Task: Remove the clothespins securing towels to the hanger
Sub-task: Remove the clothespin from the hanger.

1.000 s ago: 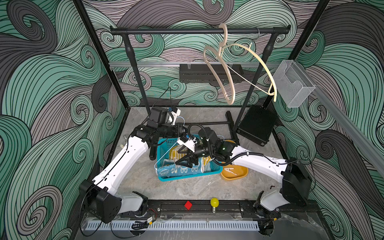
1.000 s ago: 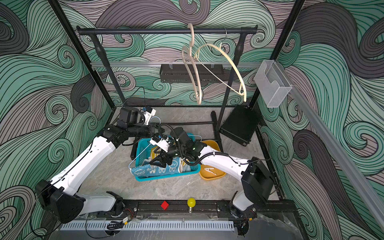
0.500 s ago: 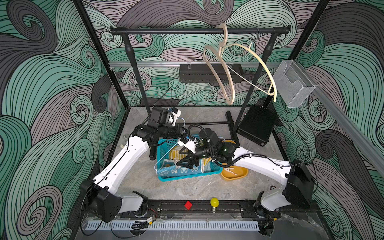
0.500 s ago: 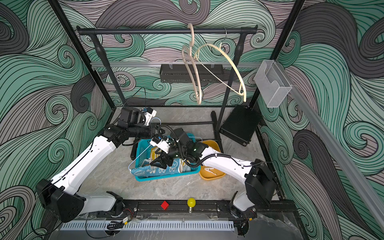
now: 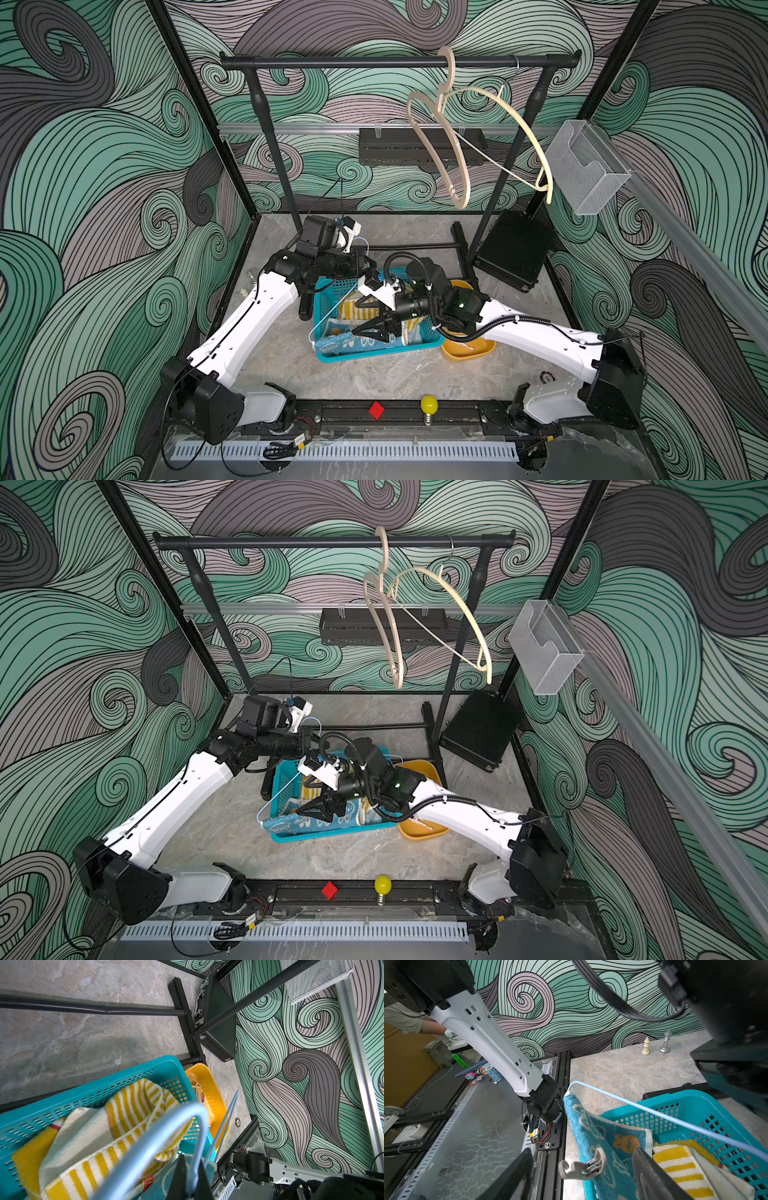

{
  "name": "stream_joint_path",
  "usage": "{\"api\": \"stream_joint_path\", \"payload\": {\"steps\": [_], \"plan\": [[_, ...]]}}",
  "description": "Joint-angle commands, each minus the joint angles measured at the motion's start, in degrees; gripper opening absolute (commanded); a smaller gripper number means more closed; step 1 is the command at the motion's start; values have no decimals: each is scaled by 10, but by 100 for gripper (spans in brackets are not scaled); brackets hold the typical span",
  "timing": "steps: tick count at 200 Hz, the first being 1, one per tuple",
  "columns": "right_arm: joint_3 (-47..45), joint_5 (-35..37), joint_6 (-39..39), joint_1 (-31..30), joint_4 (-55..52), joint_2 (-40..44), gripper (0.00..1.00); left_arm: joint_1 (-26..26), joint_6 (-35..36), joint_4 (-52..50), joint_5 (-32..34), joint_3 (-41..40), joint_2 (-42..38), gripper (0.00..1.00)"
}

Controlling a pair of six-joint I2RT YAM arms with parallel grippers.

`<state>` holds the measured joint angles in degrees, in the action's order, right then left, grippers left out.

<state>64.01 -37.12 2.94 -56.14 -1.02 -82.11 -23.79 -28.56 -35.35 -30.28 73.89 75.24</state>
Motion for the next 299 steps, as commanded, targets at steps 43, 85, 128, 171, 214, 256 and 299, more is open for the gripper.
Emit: {"api": "stream_joint_path", "payload": {"steps": [43, 85, 128, 171, 214, 256, 299], "plan": [[16, -42, 41, 0, 3, -28, 76, 4, 3, -5, -41, 5, 5, 0], [16, -41, 38, -2, 13, -37, 76, 4, 3, -2, -51, 5, 8, 0], [19, -39, 29, -8, 31, -55, 75, 4, 0, -1, -60, 6, 12, 0], [29, -38, 20, -10, 43, -75, 71, 4, -1, 0, -63, 7, 13, 0], [37, -43, 9, -10, 47, -84, 63, 4, 1, -1, -65, 6, 13, 0], [34, -48, 5, -12, 45, -86, 61, 3, 2, -2, -67, 6, 12, 0], [31, -43, 4, -14, 42, -89, 62, 4, 1, -1, -72, 7, 14, 0]]}}
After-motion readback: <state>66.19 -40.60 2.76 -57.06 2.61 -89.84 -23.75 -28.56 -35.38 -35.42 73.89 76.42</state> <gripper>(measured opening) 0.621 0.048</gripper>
